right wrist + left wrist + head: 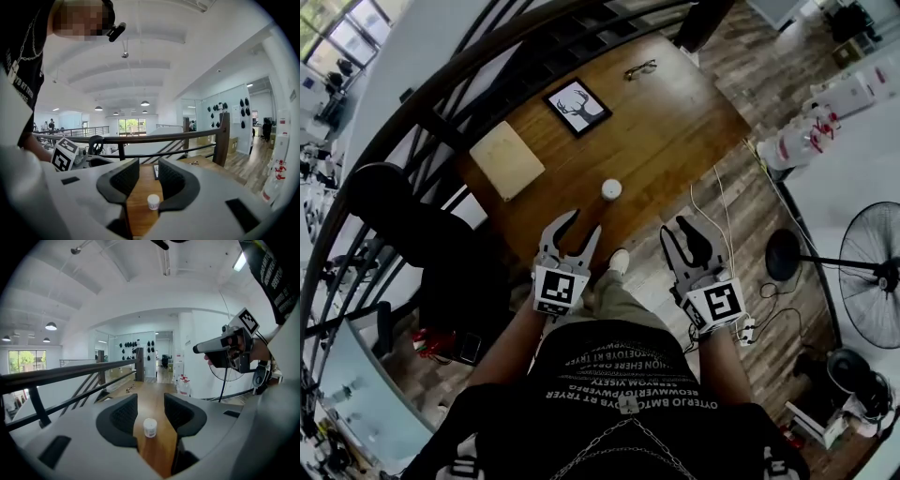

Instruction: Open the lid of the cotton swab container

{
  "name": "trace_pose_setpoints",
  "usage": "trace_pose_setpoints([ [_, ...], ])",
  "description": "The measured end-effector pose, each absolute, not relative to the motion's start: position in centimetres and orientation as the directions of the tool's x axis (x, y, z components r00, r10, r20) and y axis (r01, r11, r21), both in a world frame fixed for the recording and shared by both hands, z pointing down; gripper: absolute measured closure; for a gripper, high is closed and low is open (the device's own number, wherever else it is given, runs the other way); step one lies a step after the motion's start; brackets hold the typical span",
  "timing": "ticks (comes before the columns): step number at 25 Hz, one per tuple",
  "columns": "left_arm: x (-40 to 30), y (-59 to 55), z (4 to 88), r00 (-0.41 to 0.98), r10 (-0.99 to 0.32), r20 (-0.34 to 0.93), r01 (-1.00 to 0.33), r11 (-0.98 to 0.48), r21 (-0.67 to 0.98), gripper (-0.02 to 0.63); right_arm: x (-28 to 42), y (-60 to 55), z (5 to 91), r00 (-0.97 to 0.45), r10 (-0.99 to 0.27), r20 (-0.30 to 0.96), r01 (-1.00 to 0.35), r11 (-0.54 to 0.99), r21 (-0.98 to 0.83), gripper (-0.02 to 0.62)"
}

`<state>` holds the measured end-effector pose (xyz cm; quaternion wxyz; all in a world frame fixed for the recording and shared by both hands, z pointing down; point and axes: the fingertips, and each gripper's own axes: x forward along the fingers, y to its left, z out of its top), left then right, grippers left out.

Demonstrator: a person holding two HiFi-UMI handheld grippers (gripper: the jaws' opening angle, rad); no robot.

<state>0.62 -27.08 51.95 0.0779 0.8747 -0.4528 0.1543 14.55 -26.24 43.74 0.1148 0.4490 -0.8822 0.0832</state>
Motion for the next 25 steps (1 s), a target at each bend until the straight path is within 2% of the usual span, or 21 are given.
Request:
trace_pose_setpoints([
  [14, 2.8, -30.6, 63.6, 0.503, -0.744, 0.44, -0.841, -0.538, 0.053, 0.414, 16.8, -27.9, 47.4, -0.584, -0.736, 0.343, -0.799, 0.595, -0.084, 0.465],
  [25, 5.1, -31.9, 70.9, 0.53, -0.702, 0.475, -0.814, -0.578, 0.053, 0.359, 16.5, -29.8, 48.3, -0.618, -0.701, 0.356, -0.77, 0.631, -0.093, 0.463],
])
